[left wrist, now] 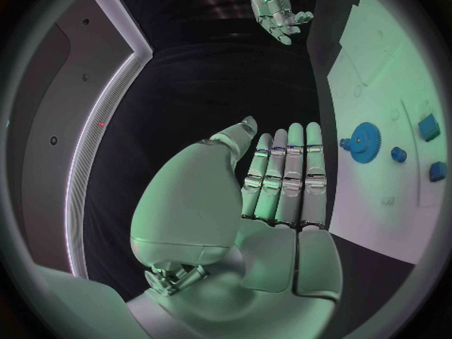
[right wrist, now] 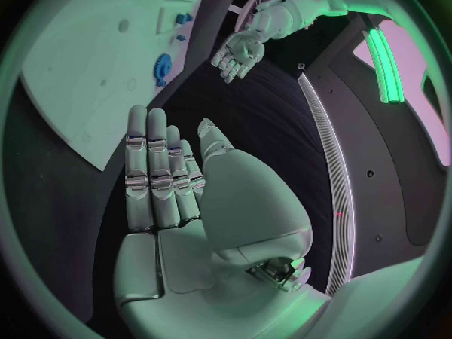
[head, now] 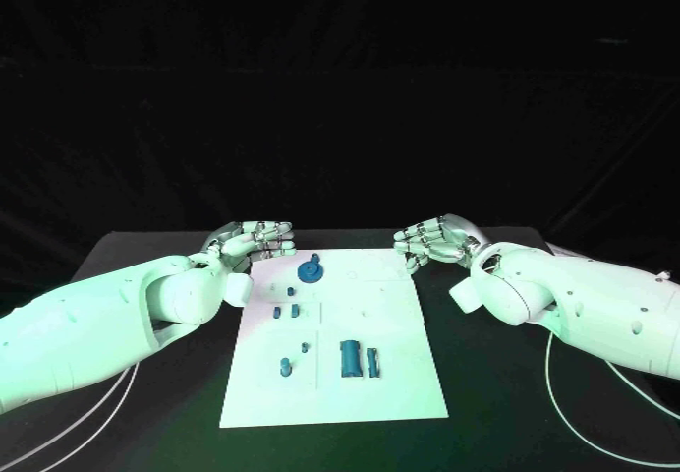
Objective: Assemble the parts on the task board
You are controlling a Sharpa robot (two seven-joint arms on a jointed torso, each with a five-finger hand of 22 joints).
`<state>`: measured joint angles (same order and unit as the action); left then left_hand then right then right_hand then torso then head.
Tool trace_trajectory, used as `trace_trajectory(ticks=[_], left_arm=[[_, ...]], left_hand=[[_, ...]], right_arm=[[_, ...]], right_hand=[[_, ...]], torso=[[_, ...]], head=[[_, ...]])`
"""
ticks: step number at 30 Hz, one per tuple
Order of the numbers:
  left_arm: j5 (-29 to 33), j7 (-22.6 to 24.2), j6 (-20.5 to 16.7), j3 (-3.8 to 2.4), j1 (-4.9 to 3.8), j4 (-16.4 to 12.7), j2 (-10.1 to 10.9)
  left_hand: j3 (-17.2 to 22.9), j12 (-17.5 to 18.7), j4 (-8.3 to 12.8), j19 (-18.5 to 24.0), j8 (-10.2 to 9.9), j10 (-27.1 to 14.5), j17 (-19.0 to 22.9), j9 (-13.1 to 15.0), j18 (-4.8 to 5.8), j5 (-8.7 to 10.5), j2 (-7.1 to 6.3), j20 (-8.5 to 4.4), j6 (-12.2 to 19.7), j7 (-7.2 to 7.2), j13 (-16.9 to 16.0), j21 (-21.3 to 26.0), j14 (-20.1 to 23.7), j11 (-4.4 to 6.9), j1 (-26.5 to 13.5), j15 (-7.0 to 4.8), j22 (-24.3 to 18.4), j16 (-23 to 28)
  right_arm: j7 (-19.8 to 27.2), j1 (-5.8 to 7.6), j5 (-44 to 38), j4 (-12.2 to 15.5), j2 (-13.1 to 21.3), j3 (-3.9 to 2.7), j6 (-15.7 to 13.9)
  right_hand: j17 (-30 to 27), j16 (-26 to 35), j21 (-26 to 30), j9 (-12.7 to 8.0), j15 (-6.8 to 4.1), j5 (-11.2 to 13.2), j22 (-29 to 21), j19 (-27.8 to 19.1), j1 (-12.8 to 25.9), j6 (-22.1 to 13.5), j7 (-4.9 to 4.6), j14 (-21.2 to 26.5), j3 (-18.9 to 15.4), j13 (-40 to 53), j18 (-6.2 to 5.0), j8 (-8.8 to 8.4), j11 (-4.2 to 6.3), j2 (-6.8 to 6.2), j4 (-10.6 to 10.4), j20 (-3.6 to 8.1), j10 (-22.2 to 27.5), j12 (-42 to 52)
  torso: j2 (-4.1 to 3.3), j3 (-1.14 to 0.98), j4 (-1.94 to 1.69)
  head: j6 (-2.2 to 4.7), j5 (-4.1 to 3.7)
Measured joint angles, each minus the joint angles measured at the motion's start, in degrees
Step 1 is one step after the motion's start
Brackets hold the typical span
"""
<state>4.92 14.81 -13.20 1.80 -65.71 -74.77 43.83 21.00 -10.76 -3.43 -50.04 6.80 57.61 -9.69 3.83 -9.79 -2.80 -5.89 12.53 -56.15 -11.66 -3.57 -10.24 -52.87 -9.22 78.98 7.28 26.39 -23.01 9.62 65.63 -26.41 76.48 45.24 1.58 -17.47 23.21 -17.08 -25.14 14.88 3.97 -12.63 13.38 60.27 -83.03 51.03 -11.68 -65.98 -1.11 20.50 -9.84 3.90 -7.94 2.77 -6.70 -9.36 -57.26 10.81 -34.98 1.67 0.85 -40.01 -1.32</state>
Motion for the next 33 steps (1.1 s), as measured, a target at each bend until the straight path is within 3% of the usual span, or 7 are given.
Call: trace_trajectory(ticks=[7,10,15,21,25,29,33], left_arm=[[1.5,3.3,-2.0,-0.01,0.71,2.9,-2.6],[2.0,4.2,-2.6,-0.02,0.79,3.4,-3.0],[1.9,4.1,-2.8,-0.02,0.84,3.1,-2.7],[1.6,4.4,-4.9,-0.30,1.81,-0.2,-2.1],[0.9,5.4,-8.6,-0.77,2.66,-4.0,-1.3],[-0.1,7.2,-14.0,-1.15,3.91,-8.5,-0.4],[-1.3,9.2,-19.5,-1.46,4.82,-12.0,0.3]], left_hand=[[-0.7,0.8,0.3,1.6,-0.5,-0.3,2.9,0.0,0.00,0.00,0.39,1.52,0.7,0.10,0.0,3.4,-0.4,-0.29,0.4,0.80,-3.9,6.2],[-0.8,0.8,0.3,1.4,-0.5,-0.3,3.3,0.0,0.00,0.00,0.67,1.73,0.7,0.08,0.0,3.6,-0.9,-0.28,0.1,0.81,-4.4,7.0],[-4.2,2.5,1.8,9.0,-1.8,-9.3,4.7,-1.8,0.50,1.34,3.49,-0.33,9.5,1.67,1.7,4.8,7.3,1.17,-12.3,-0.47,-8.0,9.7],[-7.8,4.3,2.8,17.9,-4.8,-19.8,7.7,-3.1,1.79,2.18,4.98,-3.03,19.6,3.85,2.9,8.0,17.2,2.93,-26.8,-2.22,-12.0,12.6],[-10.0,5.4,3.1,23.1,-5.7,-25.8,8.7,-3.4,2.66,2.21,5.45,-4.53,25.4,5.11,3.2,9.1,22.9,4.16,-35.1,-4.62,-14.3,14.2],[-11.6,7.7,3.3,27.0,-6.2,-30.5,9.2,-3.6,3.54,2.42,5.66,-5.71,29.9,6.07,3.4,9.6,27.3,6.38,-41.5,-5.88,-16.0,15.5],[-13.1,9.2,3.3,30.7,-6.3,-34.8,9.4,-3.6,4.46,2.41,5.79,-6.81,34.1,8.36,3.4,9.7,31.4,7.81,-47.5,-6.57,-17.7,16.7]], right_arm=[[5.6,0.17,11.6,-9.0,-4.0,-0.04,2.7],[7.0,0.17,14.0,-10.8,-5.0,-0.04,3.6],[7.0,0.09,14.0,-10.1,-4.7,-0.04,3.3],[7.4,-0.93,14.7,-6.2,-3.9,-0.29,0.9],[8.6,-1.95,16.0,-1.4,-3.1,-0.66,-2.8],[10.8,-3.33,18.2,4.3,-2.1,-1.01,-8.2],[13.4,-4.45,20.7,9.0,-1.4,-1.26,-14.0]], right_hand=[[-10.0,9.7,10.2,-3.8,2.48,0.0,-6.5,-1.5,1.4,0.2,0.26,3.3,3.2,-9.7,0.04,0.00,-0.76,-0.08,3.2,-2.81,-0.5,-2.4],[-12.1,10.6,11.4,-4.9,2.03,0.0,-7.6,0.6,2.5,1.3,0.30,1.0,4.4,-12.3,0.06,0.00,-0.54,0.12,4.4,-2.32,-1.5,-2.6],[-14.3,12.2,13.7,-6.7,0.02,1.9,-10.2,-8.2,15.7,-6.7,2.13,10.5,3.2,-14.1,0.22,-1.85,0.87,-1.27,6.0,-0.32,7.4,-4.1],[-16.2,15.2,16.3,-8.5,-2.46,4.3,-12.2,-19.6,30.3,-16.4,4.20,22.6,2.1,-16.4,2.39,-2.96,2.40,-2.19,6.3,1.80,18.3,-6.1],[-17.3,16.0,17.6,-9.7,-3.22,5.6,-12.8,-26.1,38.7,-21.9,5.39,29.5,1.8,-18.4,3.23,-3.32,4.81,-2.48,6.5,2.99,24.4,-8.3],[-19.1,16.4,18.8,-12.0,-3.58,6.7,-13.0,-31.1,45.3,-26.3,6.60,34.9,1.7,-19.4,3.38,-3.49,6.28,-2.62,6.7,4.06,29.4,-9.5],[-21.1,16.7,20.1,-13.5,-3.77,8.5,-13.2,-35.8,51.3,-30.2,9.02,39.9,1.5,-20.0,5.65,-3.49,7.16,-2.69,6.5,6.53,33.9,-10.1]], torso=[[1.33,-0.25,-0.41],[1.60,-0.43,-0.51],[1.64,-0.47,-0.52],[2.50,-0.91,-0.63],[3.19,-1.33,-0.75],[3.57,-1.53,-0.82],[3.71,-1.62,-0.83]], head=[[1.68,-0.21],[2.09,-0.01],[2.20,0.01],[3.92,0.71],[5.07,1.14],[5.50,1.29],[5.60,1.32]])
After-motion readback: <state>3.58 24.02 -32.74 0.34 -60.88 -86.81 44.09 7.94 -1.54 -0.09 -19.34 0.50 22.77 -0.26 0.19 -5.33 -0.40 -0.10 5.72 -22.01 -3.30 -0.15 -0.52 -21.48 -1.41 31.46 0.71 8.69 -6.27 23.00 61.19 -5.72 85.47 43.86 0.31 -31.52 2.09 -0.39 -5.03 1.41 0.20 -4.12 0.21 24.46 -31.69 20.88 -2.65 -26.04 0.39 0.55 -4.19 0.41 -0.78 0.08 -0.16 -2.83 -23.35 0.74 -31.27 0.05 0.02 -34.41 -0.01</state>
